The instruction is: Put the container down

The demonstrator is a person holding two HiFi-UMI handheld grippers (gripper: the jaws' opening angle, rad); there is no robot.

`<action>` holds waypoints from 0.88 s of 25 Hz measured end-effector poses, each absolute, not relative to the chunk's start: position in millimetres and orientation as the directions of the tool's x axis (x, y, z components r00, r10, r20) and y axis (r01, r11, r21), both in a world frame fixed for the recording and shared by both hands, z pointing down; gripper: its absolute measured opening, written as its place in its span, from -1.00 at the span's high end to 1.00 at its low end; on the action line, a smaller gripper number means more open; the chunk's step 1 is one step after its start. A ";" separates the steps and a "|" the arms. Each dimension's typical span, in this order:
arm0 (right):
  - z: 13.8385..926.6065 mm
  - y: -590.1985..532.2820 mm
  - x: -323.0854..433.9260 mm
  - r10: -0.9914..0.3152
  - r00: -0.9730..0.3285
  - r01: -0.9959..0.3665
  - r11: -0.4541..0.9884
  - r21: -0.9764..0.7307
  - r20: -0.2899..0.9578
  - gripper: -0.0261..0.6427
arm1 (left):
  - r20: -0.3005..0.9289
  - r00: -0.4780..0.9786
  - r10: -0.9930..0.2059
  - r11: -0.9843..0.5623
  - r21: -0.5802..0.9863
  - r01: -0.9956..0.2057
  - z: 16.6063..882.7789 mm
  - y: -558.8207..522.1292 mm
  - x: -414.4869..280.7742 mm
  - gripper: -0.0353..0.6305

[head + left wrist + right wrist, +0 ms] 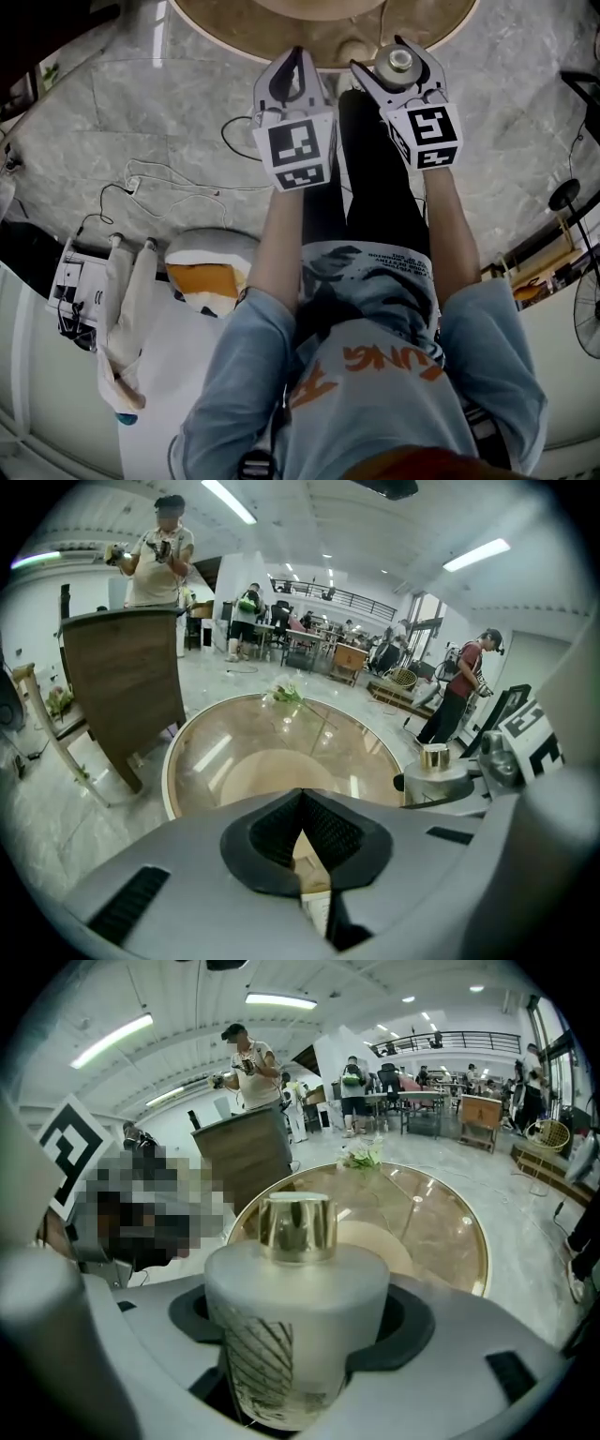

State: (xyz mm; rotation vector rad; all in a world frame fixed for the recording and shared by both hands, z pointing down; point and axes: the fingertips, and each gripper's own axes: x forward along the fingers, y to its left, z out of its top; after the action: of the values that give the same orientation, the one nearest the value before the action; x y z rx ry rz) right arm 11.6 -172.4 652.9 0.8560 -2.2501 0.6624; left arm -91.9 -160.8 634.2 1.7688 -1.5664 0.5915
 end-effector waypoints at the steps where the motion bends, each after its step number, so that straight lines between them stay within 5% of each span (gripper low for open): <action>1: 660.0 -173.5 9.5 -0.396 -0.591 -0.713 0.664 -0.225 0.703 -0.14 | 0.729 0.166 -0.664 -0.030 0.196 -0.980 640.4 -163.2 -91.6 0.82; 22: 722.5 -225.0 -59.9 -0.356 -0.665 -0.517 0.854 -0.060 0.657 -0.14 | 0.756 0.148 -0.638 -0.002 0.191 -0.982 694.2 -201.1 -119.2 0.82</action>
State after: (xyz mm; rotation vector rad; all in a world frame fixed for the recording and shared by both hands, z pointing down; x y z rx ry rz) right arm -59.9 -225.0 722.5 0.6315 -2.3641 0.3183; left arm -119.2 -201.1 694.2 1.7180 -1.5654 0.6146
